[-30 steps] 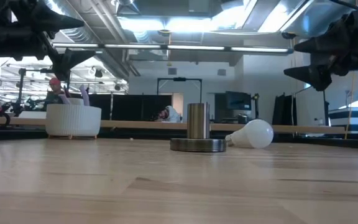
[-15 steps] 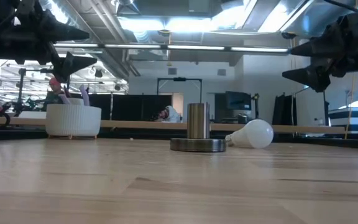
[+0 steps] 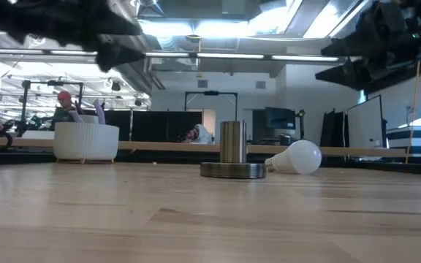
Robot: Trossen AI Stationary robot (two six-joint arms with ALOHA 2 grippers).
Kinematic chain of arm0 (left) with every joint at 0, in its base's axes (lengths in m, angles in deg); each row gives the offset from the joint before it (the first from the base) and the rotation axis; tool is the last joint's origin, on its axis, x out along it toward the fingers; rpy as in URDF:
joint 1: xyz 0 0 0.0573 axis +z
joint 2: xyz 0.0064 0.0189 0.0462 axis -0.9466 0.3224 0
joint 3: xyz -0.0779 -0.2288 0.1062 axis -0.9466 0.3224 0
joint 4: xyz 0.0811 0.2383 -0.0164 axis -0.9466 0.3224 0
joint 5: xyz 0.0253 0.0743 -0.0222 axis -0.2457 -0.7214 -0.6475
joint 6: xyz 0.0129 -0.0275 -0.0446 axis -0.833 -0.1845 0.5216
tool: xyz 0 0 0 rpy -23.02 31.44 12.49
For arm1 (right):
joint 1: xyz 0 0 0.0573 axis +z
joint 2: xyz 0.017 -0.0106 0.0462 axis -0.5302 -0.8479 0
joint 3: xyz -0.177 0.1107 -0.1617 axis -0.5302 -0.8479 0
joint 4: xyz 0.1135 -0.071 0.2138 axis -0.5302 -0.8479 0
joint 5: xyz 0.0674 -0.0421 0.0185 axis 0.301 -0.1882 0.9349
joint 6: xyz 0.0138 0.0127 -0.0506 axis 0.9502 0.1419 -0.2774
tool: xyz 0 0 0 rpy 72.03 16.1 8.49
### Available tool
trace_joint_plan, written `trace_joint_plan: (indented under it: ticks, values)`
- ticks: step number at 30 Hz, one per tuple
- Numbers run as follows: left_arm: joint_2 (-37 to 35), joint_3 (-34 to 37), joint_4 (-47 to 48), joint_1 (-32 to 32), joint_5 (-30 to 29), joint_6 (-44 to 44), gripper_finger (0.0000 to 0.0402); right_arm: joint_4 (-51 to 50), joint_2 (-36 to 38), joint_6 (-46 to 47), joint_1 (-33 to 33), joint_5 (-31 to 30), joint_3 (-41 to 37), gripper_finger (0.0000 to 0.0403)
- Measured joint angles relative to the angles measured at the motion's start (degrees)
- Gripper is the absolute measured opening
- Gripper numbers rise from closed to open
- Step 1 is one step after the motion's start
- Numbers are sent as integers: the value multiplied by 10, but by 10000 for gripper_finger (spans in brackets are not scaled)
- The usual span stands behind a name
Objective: Screw lightbulb
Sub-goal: Insert the lightbulb into the lamp
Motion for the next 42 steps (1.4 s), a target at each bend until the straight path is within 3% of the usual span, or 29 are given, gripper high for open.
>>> trace_joint_plan:
  ticks: [5, 15, 24, 32, 42]
  values:
    - [93, -52, -2, -24, 8, -53, 324, 0, -15, 39, 0, 62, 12, 386]
    - [264, -60, -109, -42, 7, -8, 324, -1, -35, 148, 0, 150, 13, 386]
    - [469, -67, -335, -60, 9, -6, 324, -1, -57, 159, 0, 131, 13, 386]
    - [583, -128, -324, -81, 9, -28, 324, 0, -95, 148, 0, 85, 13, 386]
    - [638, -164, -323, -80, -4, -44, 324, 1, -100, 43, 0, 33, 13, 386]
